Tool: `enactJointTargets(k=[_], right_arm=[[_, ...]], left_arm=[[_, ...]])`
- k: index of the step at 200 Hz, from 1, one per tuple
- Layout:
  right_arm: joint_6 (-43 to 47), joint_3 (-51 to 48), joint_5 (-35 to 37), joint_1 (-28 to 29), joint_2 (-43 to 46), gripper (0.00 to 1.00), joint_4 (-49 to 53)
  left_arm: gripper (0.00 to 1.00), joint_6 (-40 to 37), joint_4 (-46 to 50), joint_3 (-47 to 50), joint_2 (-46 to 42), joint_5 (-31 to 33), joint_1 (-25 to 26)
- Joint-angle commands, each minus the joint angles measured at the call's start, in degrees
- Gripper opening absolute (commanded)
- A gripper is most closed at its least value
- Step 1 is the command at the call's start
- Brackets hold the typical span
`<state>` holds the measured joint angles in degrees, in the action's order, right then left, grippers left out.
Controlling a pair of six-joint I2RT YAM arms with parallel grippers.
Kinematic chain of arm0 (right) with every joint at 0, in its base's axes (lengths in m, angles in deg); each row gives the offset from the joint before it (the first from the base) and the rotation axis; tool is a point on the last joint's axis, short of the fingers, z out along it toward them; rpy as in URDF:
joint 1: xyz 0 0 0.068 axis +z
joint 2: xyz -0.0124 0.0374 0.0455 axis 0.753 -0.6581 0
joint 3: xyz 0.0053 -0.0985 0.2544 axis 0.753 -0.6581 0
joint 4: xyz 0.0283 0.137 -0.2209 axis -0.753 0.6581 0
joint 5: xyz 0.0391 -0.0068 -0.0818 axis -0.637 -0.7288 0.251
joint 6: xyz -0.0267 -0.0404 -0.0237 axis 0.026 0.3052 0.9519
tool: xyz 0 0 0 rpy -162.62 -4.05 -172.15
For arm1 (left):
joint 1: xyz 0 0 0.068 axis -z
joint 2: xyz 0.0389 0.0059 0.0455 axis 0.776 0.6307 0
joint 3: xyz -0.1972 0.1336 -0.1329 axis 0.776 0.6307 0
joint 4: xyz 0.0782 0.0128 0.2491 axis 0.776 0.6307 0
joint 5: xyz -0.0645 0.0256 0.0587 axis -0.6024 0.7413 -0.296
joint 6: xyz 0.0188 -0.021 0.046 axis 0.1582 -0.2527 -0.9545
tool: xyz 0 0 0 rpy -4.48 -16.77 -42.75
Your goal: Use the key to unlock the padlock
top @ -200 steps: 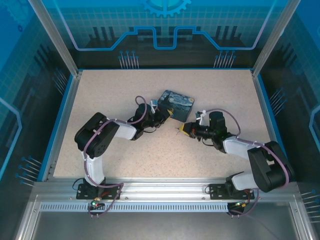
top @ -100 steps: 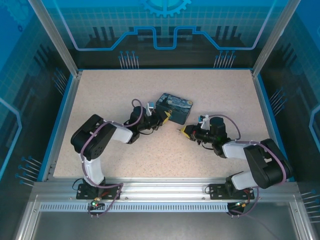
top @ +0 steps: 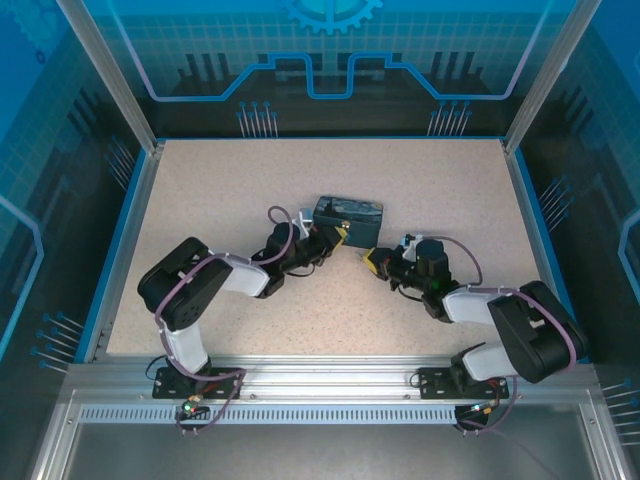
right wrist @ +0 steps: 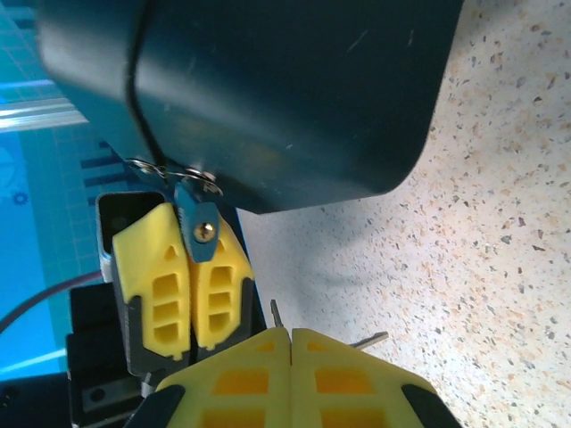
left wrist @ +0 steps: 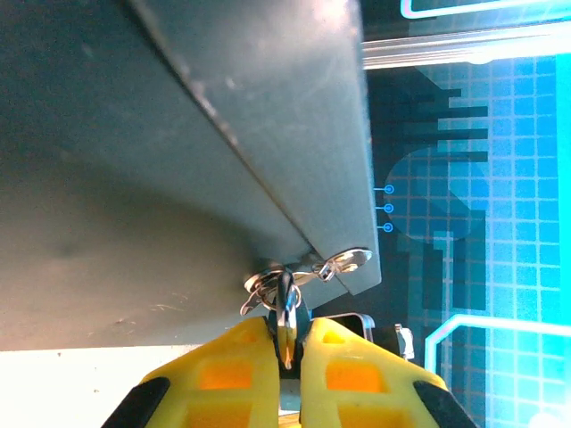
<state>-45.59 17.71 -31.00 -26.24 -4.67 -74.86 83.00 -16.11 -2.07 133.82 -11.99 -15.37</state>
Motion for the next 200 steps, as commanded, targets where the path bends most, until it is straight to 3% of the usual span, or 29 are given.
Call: enactJointTargets(k=[1,42,200], right_arm=[[-1.99,-1.07,4.88,0.83,3.65,0.0,1.28],[-1.9,-0.63,8.29,0.77,7.31,0.0,5.04],[-3.4,4.5,9.22,2.68,-0.12,0.0,0.15]], left_arm=[[0.0,1.92,-6.17,0.42,-0.4,3.47,0.85],[0.0,2.86,-7.65,0.0,1.0,4.48,1.8],[0.0,2.81,-6.14,-1.07,1.49,4.62,2.07]])
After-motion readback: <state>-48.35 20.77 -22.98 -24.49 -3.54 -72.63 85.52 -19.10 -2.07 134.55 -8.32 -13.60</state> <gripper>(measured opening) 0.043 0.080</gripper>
